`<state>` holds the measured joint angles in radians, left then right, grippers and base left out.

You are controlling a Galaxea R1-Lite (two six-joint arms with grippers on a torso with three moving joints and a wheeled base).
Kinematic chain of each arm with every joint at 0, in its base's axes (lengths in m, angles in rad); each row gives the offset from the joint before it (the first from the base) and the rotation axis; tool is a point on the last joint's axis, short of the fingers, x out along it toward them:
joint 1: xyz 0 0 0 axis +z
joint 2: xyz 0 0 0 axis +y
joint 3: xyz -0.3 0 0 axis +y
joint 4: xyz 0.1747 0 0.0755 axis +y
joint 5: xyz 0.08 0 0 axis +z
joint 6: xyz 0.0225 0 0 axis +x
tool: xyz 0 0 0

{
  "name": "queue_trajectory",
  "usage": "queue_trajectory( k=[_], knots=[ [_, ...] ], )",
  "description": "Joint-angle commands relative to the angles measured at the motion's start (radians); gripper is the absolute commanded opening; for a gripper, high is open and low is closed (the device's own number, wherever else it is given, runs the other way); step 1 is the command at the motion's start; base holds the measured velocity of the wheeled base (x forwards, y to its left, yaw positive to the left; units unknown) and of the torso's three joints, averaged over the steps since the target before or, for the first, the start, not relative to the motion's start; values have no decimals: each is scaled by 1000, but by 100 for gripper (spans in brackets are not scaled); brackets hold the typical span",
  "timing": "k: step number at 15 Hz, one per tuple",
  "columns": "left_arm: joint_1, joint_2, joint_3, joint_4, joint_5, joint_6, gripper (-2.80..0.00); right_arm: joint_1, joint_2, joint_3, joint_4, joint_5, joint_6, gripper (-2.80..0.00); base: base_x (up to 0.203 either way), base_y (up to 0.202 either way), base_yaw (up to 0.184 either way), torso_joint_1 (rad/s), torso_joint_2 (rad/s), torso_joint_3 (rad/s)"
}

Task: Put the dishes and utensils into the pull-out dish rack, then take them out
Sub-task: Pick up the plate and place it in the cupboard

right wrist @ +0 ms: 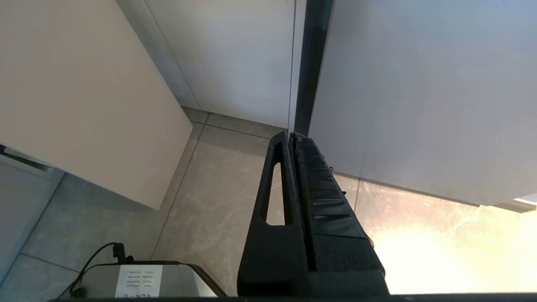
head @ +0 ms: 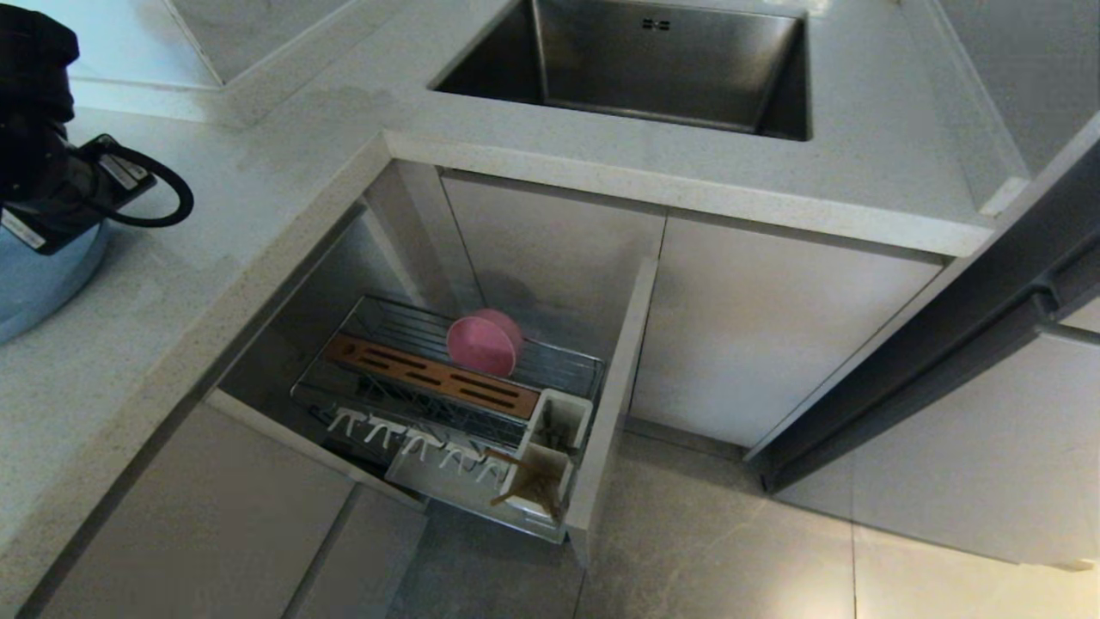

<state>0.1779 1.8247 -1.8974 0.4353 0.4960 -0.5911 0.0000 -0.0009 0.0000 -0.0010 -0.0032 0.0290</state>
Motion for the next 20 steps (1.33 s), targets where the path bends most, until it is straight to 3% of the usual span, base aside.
queue_trajectory(
  k=[1, 6, 9, 12, 18, 20],
  knots=[
    [-1, -2, -1, 5, 3, -4, -280, 0, -1, 0, 0, 0, 0, -280, 0, 0, 0, 0, 0, 0],
    [-31, -94, -4, 52, -3, 3, -280, 0, -1, 0, 0, 0, 0, -280, 0, 0, 0, 0, 0, 0],
    [-82, -190, -5, 65, -5, 6, -280, 0, -1, 0, 0, 0, 0, -280, 0, 0, 0, 0, 0, 0],
    [-154, -296, -5, 165, -5, 11, -280, 0, -1, 0, 0, 0, 0, -280, 0, 0, 0, 0, 0, 0],
    [-263, -495, -5, 318, -9, 70, -280, 0, -1, 0, 0, 0, 0, -280, 0, 0, 0, 0, 0, 0],
    [-265, -552, 2, 329, -13, 127, -280, 0, -1, 0, 0, 0, 0, -280, 0, 0, 0, 0, 0, 0]
  ],
)
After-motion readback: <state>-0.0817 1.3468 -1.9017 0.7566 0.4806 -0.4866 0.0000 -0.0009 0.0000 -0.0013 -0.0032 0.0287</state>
